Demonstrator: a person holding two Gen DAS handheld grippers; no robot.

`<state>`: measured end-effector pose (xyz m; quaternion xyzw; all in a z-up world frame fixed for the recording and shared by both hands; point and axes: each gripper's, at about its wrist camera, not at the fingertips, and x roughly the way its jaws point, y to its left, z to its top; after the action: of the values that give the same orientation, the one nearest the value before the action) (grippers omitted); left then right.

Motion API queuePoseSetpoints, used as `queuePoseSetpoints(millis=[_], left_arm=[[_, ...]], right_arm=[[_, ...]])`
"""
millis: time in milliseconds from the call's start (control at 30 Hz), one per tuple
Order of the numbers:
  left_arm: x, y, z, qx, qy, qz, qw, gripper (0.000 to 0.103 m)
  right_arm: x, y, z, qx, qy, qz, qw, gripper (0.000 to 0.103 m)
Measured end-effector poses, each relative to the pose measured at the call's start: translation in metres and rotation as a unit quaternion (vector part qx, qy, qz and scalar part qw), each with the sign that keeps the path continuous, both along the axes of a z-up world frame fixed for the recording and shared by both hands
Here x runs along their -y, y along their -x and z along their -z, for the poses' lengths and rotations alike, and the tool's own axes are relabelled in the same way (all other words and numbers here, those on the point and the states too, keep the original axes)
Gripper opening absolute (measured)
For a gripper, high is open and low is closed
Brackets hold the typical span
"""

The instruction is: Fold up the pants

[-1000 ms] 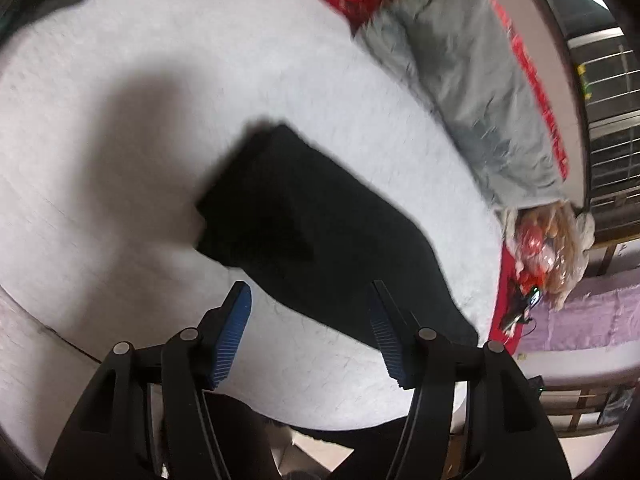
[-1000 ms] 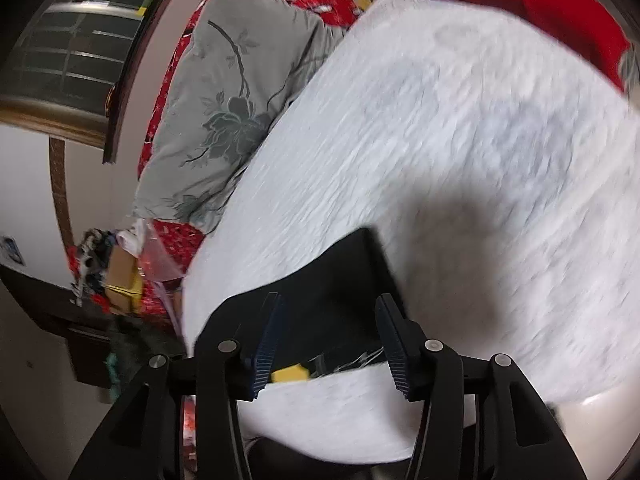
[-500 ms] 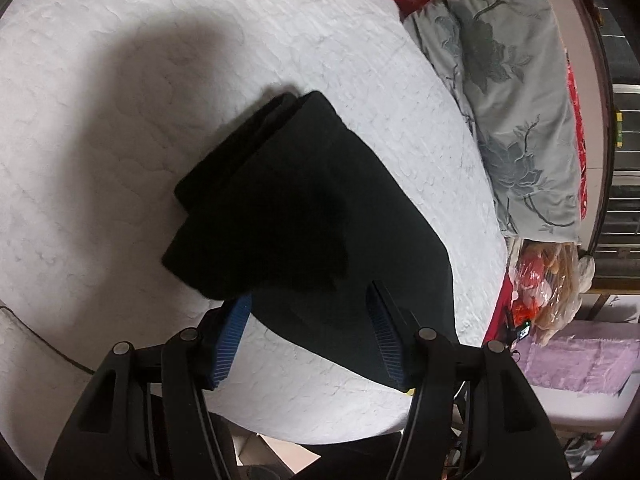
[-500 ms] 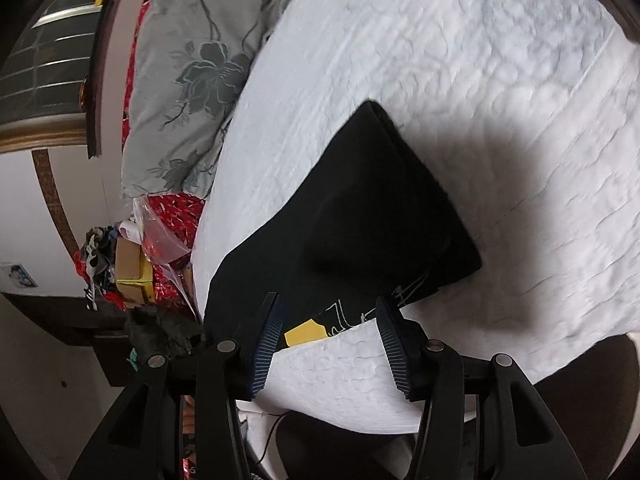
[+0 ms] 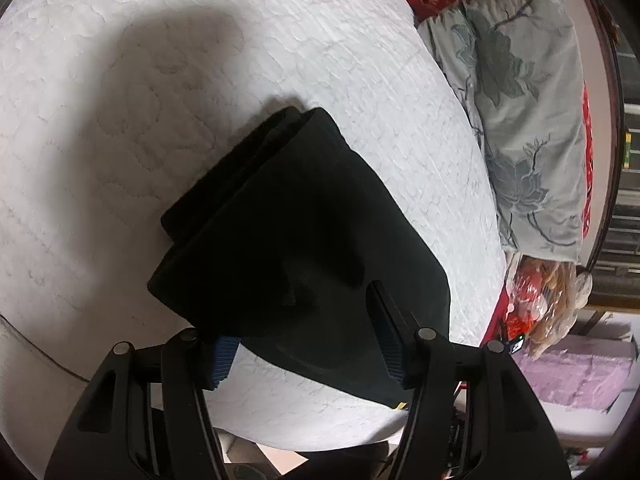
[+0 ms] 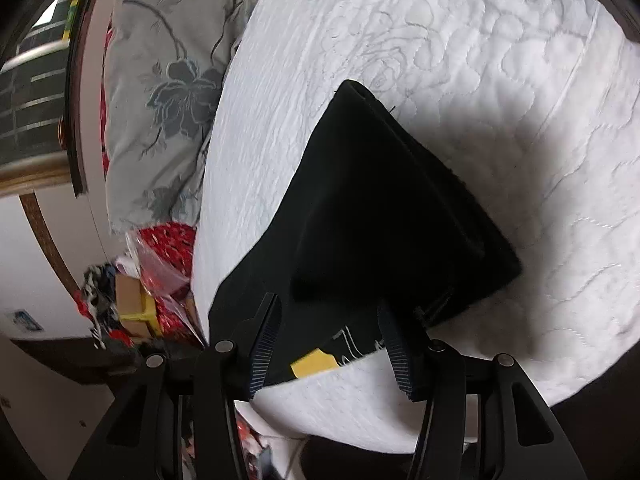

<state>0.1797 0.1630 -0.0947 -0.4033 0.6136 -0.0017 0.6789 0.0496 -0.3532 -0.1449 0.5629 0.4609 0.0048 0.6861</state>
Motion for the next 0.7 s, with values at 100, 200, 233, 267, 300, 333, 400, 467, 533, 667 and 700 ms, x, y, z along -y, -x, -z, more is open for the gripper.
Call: queuePoseSetpoints(millis=[100, 200, 233, 267, 300, 333, 400, 467, 533, 667, 700], left_arm=[[-0.004, -0.004, 0.004, -0.010, 0.004, -0.015, 0.9998, 0.052], [-0.003, -0.015, -0.002, -0.014, -0.021, -0.014, 0.9996, 0.021], [-0.002, -0.020, -0.006, -0.013, -0.029, -0.008, 0.9995, 0.013], [-0.003, -0.027, -0.013, -0.008, -0.033, -0.001, 0.9994, 0.007], [-0.005, -0.032, -0.023, 0.003, -0.030, 0.000, 0.9995, 0.006], [-0.007, -0.035, -0.034, 0.019, -0.030, 0.001, 0.9994, 0.005], [-0.008, -0.038, -0.067, 0.074, -0.038, 0.017, 0.9964, 0.005], [-0.005, -0.031, -0.088, 0.117, -0.062, 0.042, 0.9903, 0.005], [-0.003, -0.019, -0.086, 0.128, -0.077, 0.069, 0.9864, 0.005], [-0.011, -0.001, -0.039, 0.072, -0.109, 0.085, 0.9878, 0.005], [-0.014, 0.003, -0.028, 0.060, -0.105, 0.081, 0.9893, 0.005]], right_arm=[[-0.003, -0.002, 0.005, 0.001, 0.000, 0.020, 1.000, 0.049], [-0.004, -0.011, 0.002, 0.004, 0.026, 0.018, 0.999, 0.017], [-0.003, -0.015, 0.002, 0.007, 0.026, 0.018, 0.999, 0.006], [-0.001, -0.020, -0.001, 0.018, 0.020, 0.021, 0.999, 0.006], [0.000, -0.022, -0.007, 0.033, 0.017, 0.026, 0.999, 0.006], [0.002, -0.024, -0.016, 0.053, 0.018, 0.028, 0.998, 0.006], [0.002, -0.025, -0.037, 0.093, 0.025, 0.019, 0.995, 0.006], [-0.001, -0.020, -0.051, 0.117, 0.032, -0.002, 0.993, 0.006], [-0.004, -0.012, -0.050, 0.118, 0.031, -0.016, 0.992, 0.006], [-0.009, 0.006, -0.022, 0.073, 0.033, -0.040, 0.996, 0.006], [-0.010, 0.009, -0.015, 0.065, 0.029, -0.041, 0.997, 0.006]])
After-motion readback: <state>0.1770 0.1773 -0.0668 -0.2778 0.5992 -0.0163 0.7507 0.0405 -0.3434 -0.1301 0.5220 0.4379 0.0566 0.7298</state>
